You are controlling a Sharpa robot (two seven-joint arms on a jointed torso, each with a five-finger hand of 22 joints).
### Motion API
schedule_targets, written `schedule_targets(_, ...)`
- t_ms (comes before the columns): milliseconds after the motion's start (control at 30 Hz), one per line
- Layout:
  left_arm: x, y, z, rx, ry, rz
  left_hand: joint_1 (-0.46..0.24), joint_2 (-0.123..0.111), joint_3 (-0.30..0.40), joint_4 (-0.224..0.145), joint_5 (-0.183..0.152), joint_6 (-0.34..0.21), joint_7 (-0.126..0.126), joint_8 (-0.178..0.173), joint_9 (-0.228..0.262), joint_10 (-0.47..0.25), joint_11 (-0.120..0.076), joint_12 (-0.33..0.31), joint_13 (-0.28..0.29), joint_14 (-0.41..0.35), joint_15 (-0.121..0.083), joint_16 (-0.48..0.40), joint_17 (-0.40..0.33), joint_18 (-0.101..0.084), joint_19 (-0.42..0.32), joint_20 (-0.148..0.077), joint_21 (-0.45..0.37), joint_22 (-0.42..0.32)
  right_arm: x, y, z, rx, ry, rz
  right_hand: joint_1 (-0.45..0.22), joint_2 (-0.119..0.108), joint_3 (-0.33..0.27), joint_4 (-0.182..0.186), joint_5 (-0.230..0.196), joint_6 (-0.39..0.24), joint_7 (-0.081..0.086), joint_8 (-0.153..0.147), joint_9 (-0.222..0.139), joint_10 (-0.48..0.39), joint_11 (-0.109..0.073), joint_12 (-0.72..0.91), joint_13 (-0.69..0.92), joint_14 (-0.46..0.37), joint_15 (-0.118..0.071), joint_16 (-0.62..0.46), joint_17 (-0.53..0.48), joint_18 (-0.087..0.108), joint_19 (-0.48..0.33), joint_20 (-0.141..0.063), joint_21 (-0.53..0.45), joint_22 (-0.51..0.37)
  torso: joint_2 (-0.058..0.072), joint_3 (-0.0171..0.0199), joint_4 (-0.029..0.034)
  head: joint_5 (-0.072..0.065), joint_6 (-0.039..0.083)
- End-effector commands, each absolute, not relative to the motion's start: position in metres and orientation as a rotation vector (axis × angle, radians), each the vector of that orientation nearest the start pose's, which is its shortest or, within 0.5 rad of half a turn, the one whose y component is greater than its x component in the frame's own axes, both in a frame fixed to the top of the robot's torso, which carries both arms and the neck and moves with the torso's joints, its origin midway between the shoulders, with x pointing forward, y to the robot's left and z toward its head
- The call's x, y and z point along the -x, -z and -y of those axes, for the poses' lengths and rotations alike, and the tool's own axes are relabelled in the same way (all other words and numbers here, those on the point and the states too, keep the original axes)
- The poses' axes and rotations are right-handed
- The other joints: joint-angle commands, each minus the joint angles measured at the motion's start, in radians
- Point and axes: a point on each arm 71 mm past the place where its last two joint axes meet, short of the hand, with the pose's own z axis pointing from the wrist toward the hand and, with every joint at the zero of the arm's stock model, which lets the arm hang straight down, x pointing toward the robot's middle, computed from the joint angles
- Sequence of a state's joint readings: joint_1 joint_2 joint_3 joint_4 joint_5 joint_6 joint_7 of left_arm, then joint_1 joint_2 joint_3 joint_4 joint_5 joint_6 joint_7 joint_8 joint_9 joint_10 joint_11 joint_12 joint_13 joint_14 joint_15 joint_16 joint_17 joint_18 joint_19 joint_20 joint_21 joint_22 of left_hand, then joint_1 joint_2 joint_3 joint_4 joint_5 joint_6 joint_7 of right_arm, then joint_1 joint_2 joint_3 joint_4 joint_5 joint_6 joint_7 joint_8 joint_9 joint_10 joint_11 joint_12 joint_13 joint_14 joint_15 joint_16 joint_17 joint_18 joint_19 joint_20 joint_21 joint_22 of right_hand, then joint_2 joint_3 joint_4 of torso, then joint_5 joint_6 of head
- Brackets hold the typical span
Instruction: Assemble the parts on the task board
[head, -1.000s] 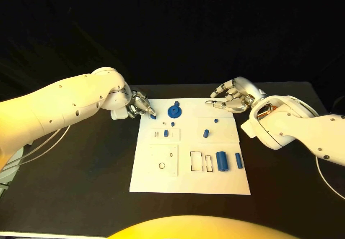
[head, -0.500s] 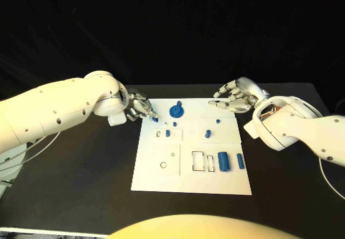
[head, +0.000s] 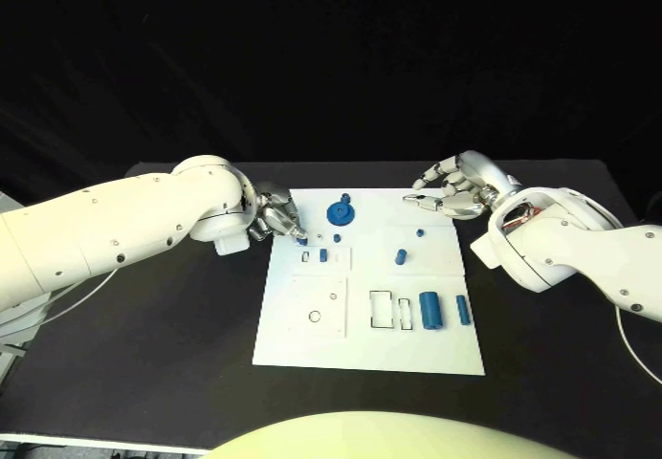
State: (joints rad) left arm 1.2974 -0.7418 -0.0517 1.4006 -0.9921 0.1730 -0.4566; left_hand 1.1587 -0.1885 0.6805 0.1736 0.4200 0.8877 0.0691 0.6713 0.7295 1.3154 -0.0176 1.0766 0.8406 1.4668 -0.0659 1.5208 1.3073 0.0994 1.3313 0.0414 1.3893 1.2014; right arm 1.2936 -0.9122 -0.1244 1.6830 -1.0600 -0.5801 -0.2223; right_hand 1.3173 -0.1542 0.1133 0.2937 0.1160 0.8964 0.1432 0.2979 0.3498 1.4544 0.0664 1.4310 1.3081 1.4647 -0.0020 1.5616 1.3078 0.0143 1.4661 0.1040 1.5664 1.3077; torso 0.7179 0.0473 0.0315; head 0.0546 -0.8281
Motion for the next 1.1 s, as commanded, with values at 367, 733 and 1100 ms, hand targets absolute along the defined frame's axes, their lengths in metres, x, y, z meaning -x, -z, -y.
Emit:
schedule_targets(367, -0.505, 0.201, -0.190, 0.114, 0.486, -2.336, -0.010, -0.002, 0.190, -0.194, 0.006, 0.018, -0.009, 0.002, -0.001, 0.007, -0.001, 0.002, -0.001, 0.075, -0.008, 0.002, 0.151, -0.015, 0.004, -0.001, 0.003, 0.000, -0.466, 0.158, 0.207, -0.338, -0.761, -1.598, -0.007, 0.007, 0.000, -0.001, 0.007, -0.008, 0.002, 0.004, 0.001, -0.001, -0.002, -0.002, 0.148, 0.099, -0.006, -0.003, 0.234, -0.014, 0.105, -0.008, 0.004, 0.263, 0.001, 0.0016, 0.0001, 0.000, -0.010)
schedule_targets(733, -0.502, 0.206, -0.191, 0.113, 0.486, -2.369, -0.010, -0.005, 0.191, -0.195, 0.009, 0.020, -0.009, 0.003, 0.000, 0.018, -0.002, 0.021, 0.026, 0.073, -0.009, -0.001, 0.145, -0.015, 0.004, -0.002, 0.003, 0.001, -0.466, 0.158, 0.206, -0.339, -0.762, -1.596, -0.007, 0.008, 0.001, -0.002, 0.008, -0.009, 0.002, 0.005, 0.001, -0.001, -0.002, -0.003, 0.147, 0.099, -0.006, -0.004, 0.233, -0.014, 0.105, -0.008, 0.004, 0.263, 0.000, 0.0017, -0.0006, 0.001, -0.015)
schedule_targets(1100, -0.499, 0.210, -0.192, 0.111, 0.485, -2.386, -0.010, -0.005, 0.191, -0.195, 0.010, 0.020, -0.009, 0.003, 0.000, 0.020, -0.002, 0.024, 0.030, 0.073, -0.009, 0.000, 0.145, -0.015, 0.004, -0.002, 0.003, 0.000, -0.466, 0.158, 0.206, -0.339, -0.762, -1.597, -0.007, 0.008, 0.001, -0.002, 0.008, -0.009, 0.002, 0.005, 0.001, -0.001, -0.002, -0.003, 0.147, 0.099, -0.006, -0.004, 0.233, -0.014, 0.105, -0.008, 0.004, 0.263, 0.001, 0.0014, -0.0008, 0.002, -0.016)
